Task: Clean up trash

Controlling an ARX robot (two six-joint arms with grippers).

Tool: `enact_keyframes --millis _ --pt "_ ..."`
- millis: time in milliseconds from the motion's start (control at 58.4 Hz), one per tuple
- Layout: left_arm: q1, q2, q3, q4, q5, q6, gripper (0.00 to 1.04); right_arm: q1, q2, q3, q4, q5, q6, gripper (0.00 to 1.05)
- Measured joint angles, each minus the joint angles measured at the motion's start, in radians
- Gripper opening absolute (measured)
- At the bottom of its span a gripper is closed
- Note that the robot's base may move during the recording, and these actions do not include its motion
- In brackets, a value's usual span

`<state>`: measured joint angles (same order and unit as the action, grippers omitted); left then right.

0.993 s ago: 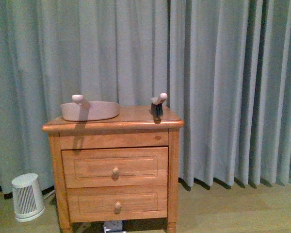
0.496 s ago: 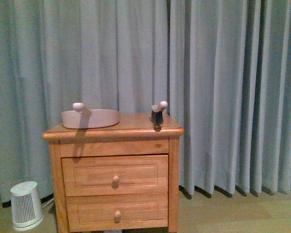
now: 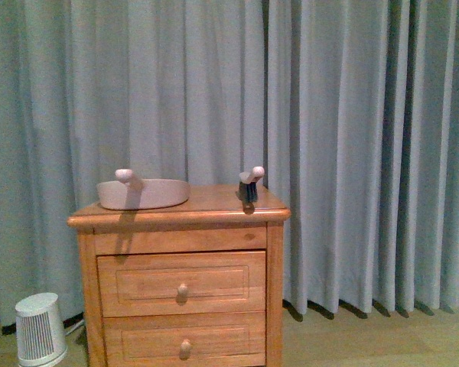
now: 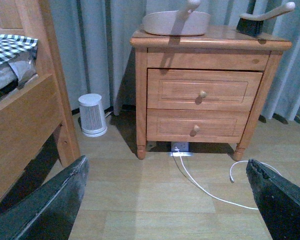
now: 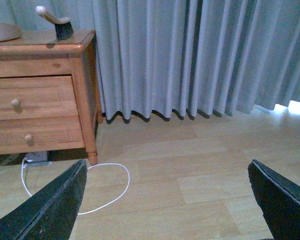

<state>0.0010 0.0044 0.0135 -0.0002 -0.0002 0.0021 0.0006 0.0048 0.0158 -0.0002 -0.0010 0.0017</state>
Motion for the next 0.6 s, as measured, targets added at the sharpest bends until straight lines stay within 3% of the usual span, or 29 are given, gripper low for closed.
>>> enact_keyframes --millis 599 --pt "0.000 0.000 0.000 0.000 0.000 0.000 0.97 0.000 0.000 0.000 0.000 0.000 0.000 0.97"
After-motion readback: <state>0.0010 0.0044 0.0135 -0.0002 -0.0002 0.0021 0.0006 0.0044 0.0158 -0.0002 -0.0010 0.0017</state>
